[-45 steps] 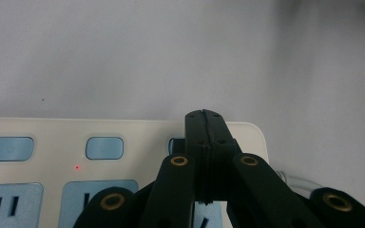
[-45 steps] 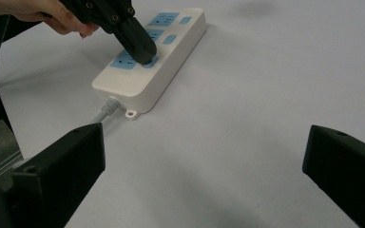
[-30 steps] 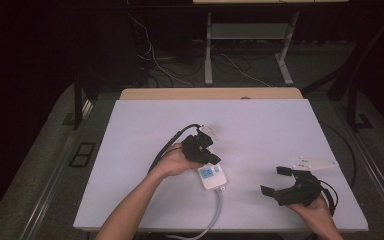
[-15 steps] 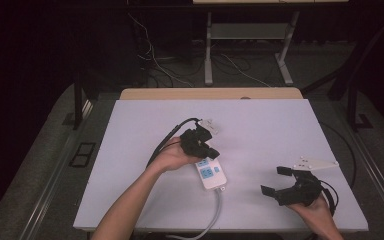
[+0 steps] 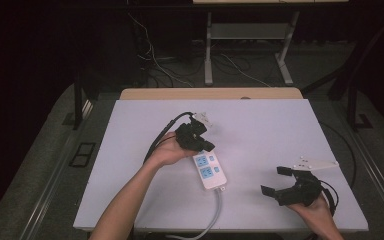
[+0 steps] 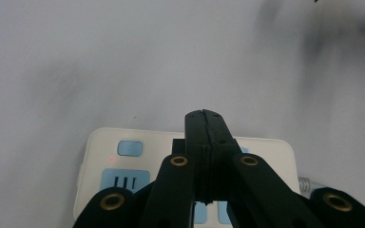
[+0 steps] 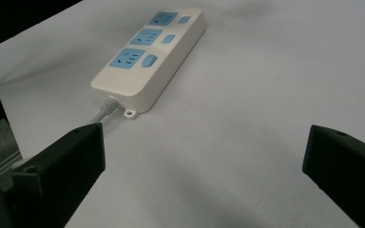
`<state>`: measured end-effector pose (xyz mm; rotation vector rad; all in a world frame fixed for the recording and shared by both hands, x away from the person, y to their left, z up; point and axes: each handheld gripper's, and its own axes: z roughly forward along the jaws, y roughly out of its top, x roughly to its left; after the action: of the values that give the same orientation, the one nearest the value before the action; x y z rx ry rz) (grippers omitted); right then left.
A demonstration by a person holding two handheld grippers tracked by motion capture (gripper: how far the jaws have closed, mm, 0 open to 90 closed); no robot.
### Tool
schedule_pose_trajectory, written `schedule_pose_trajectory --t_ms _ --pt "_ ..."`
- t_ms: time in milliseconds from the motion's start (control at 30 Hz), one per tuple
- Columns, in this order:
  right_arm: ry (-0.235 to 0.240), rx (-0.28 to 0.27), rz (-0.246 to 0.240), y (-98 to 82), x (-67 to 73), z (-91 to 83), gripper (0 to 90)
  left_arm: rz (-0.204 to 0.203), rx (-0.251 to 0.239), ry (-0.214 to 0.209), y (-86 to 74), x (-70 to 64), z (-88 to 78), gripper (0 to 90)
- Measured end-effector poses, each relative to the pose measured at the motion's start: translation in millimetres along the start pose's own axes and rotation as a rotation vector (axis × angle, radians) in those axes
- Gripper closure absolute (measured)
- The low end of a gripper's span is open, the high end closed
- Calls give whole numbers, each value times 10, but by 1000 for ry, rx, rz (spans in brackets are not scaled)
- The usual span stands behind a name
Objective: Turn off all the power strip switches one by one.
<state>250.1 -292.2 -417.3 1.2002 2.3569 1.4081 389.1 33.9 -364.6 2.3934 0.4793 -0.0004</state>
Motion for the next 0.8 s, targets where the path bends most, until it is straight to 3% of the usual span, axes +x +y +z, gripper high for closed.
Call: schedule_pose_trajectory --t_ms 800 --pt "1 6 -5 -3 -2 2 0 -1 49 5 -17 87 220 893"
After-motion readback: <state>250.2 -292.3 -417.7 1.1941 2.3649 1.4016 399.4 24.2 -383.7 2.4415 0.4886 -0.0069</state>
